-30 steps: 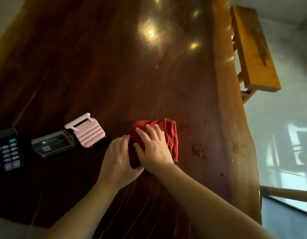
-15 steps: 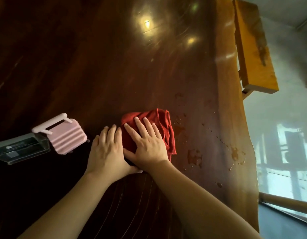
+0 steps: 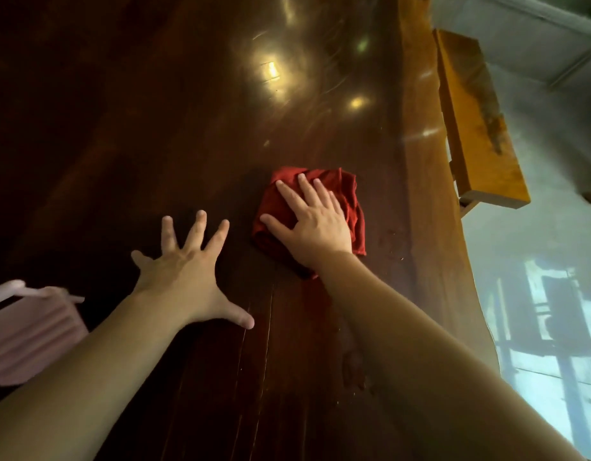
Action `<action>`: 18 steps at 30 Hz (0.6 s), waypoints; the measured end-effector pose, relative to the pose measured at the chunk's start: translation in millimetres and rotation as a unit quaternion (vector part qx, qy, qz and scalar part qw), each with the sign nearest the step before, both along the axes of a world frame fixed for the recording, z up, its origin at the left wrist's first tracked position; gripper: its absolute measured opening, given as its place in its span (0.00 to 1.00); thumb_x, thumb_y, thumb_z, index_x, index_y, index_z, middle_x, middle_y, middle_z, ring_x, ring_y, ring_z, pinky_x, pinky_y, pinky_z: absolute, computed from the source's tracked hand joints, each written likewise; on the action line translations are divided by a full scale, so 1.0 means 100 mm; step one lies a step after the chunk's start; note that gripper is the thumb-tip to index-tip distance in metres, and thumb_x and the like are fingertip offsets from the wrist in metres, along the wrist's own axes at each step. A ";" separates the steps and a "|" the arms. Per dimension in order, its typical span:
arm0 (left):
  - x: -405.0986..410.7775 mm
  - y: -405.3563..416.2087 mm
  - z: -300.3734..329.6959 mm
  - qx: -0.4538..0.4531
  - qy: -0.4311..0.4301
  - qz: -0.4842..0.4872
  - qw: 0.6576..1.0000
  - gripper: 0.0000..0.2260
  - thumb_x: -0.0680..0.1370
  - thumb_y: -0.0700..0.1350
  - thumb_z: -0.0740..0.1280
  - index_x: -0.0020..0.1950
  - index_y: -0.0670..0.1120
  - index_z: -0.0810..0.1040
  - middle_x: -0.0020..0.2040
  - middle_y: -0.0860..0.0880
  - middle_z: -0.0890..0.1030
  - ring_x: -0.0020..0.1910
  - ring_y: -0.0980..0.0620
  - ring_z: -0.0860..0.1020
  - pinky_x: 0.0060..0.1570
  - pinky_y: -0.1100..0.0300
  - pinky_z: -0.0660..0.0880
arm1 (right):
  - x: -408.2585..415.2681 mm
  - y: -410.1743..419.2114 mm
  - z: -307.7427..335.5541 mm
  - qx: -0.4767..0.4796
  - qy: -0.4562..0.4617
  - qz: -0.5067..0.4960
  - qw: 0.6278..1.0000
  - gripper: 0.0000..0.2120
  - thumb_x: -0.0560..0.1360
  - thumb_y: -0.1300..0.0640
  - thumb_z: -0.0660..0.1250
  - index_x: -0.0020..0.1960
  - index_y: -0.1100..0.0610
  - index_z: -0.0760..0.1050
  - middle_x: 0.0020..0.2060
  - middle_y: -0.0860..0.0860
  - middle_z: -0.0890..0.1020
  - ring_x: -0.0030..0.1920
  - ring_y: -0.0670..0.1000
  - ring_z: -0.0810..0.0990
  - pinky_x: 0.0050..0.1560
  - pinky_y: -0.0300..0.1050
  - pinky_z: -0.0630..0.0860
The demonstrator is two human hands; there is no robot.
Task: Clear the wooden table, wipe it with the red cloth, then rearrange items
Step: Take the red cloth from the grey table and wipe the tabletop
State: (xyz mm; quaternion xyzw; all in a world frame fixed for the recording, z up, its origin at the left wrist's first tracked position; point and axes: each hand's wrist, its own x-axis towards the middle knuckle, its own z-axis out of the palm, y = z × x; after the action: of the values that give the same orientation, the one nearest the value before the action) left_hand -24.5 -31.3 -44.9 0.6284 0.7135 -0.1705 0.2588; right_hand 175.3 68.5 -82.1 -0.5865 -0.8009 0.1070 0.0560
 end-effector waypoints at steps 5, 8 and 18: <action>0.02 -0.06 -0.06 -0.003 0.019 -0.003 1.000 0.75 0.35 0.87 0.56 0.72 0.63 0.22 0.75 0.52 0.21 0.75 0.34 0.29 0.67 0.23 0.52 | 0.47 0.36 -0.04 0.001 -0.007 -0.067 0.998 0.40 0.72 0.21 0.47 0.79 0.36 0.55 0.82 0.48 0.55 0.81 0.53 0.50 0.80 0.53 0.46; 0.02 -0.05 -0.04 -0.005 0.015 -0.002 1.000 0.75 0.34 0.87 0.56 0.72 0.63 0.22 0.74 0.53 0.20 0.75 0.35 0.29 0.67 0.23 0.51 | 0.88 0.44 -0.02 0.002 -0.005 -0.130 0.992 0.39 0.72 0.21 0.48 0.79 0.36 0.56 0.82 0.48 0.57 0.81 0.54 0.52 0.79 0.54 0.49; 0.13 0.00 0.02 -0.029 0.003 0.008 1.000 0.79 0.34 0.84 0.62 0.75 0.60 0.25 0.76 0.51 0.23 0.76 0.33 0.30 0.66 0.22 0.51 | 1.77 -0.06 -0.05 -0.017 -0.049 -0.223 0.973 0.40 0.71 0.19 0.38 0.79 0.33 0.49 0.82 0.47 0.53 0.81 0.57 0.50 0.79 0.60 0.46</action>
State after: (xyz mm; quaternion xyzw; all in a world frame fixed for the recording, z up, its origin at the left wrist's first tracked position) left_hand -12.0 -31.3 -42.9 0.6147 0.7137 -0.1908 0.2762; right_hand 352.2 62.0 -86.7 -0.7557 -0.6498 0.0766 0.0288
